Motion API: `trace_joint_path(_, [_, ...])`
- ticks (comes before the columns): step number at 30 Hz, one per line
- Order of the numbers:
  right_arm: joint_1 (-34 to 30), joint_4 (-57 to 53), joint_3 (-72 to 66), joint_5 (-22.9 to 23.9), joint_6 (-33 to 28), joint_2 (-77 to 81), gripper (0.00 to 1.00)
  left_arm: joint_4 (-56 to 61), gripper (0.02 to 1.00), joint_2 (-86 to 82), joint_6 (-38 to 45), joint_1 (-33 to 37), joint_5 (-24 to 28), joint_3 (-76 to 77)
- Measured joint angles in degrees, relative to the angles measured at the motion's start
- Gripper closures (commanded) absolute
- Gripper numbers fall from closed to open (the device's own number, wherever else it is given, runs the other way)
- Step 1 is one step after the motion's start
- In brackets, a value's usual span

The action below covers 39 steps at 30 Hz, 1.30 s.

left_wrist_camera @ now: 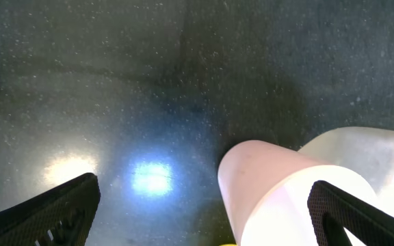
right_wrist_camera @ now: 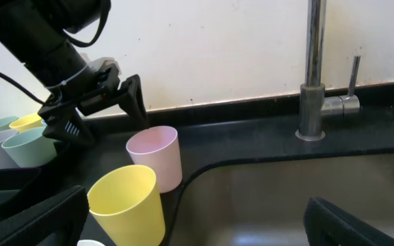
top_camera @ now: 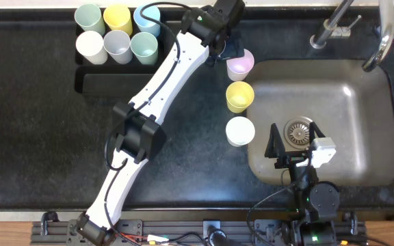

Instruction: Store Cups

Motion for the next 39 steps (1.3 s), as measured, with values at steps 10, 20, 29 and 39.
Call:
trace_joint_path(10, [0.0,0.0,0.0,0.0,0.0,0.0,0.003,-1.2,0.018,2.7,-0.6,0.0,2.1,0.3])
trace_joint_path(20, [0.0,0.0,0.0,0.0,0.0,0.0,0.005,-0.7,0.982,3.1,-1.0,-0.2,3.1,0.5])
trace_joint_path(29, [0.0,0.0,0.0,0.0,0.0,0.0,0.003,-4.4,0.982,1.3,-1.3,0.3,-0.1,1.1])
trace_joint_path(39, [0.0,0.0,0.0,0.0,0.0,0.0,0.005,-21.8,0.982,-23.0,-8.6,13.7,-10.1,-1.9])
